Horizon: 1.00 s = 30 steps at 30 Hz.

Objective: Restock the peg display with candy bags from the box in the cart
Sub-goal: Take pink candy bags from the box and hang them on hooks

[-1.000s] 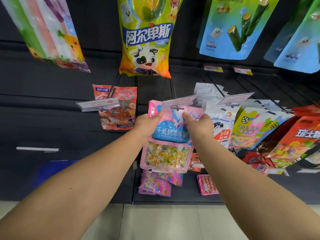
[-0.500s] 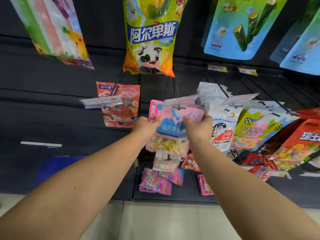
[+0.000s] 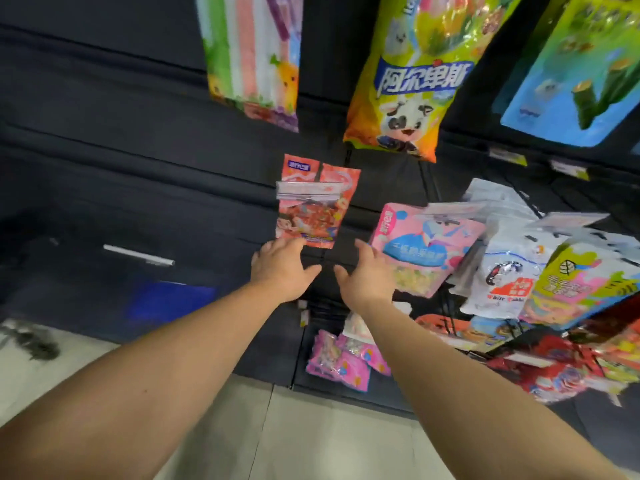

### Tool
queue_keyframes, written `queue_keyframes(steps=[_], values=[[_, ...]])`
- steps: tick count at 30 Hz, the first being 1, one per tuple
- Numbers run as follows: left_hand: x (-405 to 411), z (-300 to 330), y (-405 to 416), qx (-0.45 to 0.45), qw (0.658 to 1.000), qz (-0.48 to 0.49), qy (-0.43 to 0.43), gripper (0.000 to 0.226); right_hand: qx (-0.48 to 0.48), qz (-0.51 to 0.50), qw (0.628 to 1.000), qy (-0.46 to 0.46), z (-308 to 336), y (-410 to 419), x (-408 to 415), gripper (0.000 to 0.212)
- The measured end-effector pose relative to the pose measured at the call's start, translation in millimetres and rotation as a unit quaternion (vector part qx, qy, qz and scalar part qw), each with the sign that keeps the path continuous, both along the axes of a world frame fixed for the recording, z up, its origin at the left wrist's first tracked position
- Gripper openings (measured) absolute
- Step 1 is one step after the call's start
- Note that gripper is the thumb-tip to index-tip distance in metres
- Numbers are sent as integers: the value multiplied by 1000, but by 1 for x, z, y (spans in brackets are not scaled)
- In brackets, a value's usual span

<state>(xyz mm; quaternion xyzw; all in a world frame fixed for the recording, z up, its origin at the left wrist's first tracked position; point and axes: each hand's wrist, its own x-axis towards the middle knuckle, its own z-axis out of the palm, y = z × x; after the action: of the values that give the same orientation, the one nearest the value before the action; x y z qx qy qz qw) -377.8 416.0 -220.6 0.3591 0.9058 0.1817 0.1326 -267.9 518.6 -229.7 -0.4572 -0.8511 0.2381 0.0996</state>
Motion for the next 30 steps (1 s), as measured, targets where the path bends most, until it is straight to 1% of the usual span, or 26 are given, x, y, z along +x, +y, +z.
queue_keyframes(steps=[2, 6, 12, 15, 18, 23, 27, 30], values=[[-25, 1, -40, -32, 999, 6, 33, 68, 35, 81, 994, -64, 5, -36, -30, 68], [-86, 1, -153, -85, 992, 66, 64, 72, 38, 191, 975, -106, 14, -134, -109, 69], [-172, 19, -362, -103, 973, 188, 82, 68, 35, 323, 942, -79, 21, -324, -236, 69], [-202, 30, -461, -108, 957, 254, 89, 68, 44, 395, 916, -54, 26, -417, -284, 66], [-223, 38, -543, -126, 935, 320, 90, 66, 61, 457, 886, -49, 31, -495, -323, 65], [-252, 33, -640, -132, 900, 411, 64, 67, 74, 522, 848, -50, 30, -585, -380, 63], [-280, 16, -697, -143, 876, 456, 62, 66, 65, 551, 831, -36, 16, -630, -425, 61], [-316, 6, -728, -151, 863, 480, 47, 69, 53, 561, 825, -33, 7, -652, -469, 59]])
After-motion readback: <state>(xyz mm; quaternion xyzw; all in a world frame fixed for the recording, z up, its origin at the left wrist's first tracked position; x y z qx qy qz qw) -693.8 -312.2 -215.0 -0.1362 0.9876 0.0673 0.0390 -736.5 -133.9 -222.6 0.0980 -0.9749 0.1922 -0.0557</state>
